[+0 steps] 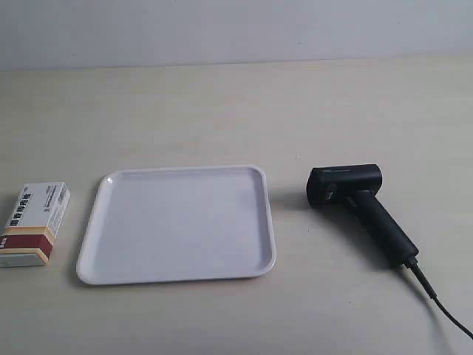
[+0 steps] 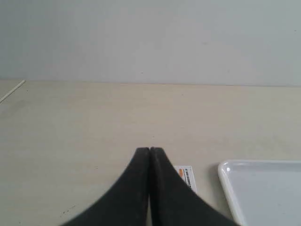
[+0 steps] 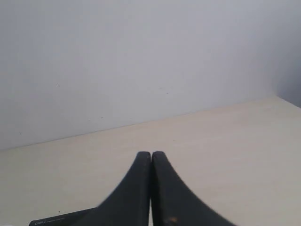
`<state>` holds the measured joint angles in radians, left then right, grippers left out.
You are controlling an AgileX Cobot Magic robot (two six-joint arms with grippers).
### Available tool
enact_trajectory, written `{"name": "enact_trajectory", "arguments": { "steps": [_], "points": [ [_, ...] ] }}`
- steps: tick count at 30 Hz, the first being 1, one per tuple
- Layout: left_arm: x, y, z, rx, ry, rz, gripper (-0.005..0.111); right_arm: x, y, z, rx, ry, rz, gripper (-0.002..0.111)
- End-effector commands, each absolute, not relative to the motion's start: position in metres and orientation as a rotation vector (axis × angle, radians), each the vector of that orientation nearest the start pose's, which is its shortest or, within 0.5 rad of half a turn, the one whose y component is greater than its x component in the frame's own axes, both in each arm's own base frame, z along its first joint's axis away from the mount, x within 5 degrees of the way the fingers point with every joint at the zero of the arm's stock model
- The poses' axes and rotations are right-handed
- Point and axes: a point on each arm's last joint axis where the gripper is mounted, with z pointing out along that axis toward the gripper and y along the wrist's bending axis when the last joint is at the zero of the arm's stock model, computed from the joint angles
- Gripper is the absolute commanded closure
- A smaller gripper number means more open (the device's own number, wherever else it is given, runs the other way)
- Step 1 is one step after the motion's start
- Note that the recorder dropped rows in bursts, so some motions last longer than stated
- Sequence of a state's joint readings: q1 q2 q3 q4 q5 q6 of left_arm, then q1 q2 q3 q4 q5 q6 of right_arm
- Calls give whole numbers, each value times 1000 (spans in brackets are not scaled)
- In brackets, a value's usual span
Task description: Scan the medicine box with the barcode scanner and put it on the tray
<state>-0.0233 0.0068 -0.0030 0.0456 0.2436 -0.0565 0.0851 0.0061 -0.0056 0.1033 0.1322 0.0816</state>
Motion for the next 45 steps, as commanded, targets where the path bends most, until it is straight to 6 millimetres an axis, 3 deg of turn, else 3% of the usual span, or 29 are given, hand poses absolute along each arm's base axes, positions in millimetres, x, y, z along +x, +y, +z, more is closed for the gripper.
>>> {"name": "enact_trajectory", "arguments": {
  "steps": [1, 24, 32, 38, 41, 45],
  "points": [
    [55, 0, 191, -4, 1729, -19, 105, 56, 6, 201, 67, 1615, 209, 108],
    [56, 0, 192, -3, 1714, -19, 105, 56, 6, 201, 66, 1615, 209, 108],
    [56, -1, 213, -365, 1453, -432, 105, 56, 6, 202, 109, 1608, 261, 108],
    [52, 1, 234, -342, 1212, -473, 105, 56, 6, 207, 153, 1554, 307, 108],
    [47, 1, 246, -248, 1085, -399, 105, 56, 4, 217, 193, 1443, 335, 108],
    [59, 5, 256, -235, 1162, -250, 107, 54, 2, 228, 194, 1362, 330, 108]
  ]
}}
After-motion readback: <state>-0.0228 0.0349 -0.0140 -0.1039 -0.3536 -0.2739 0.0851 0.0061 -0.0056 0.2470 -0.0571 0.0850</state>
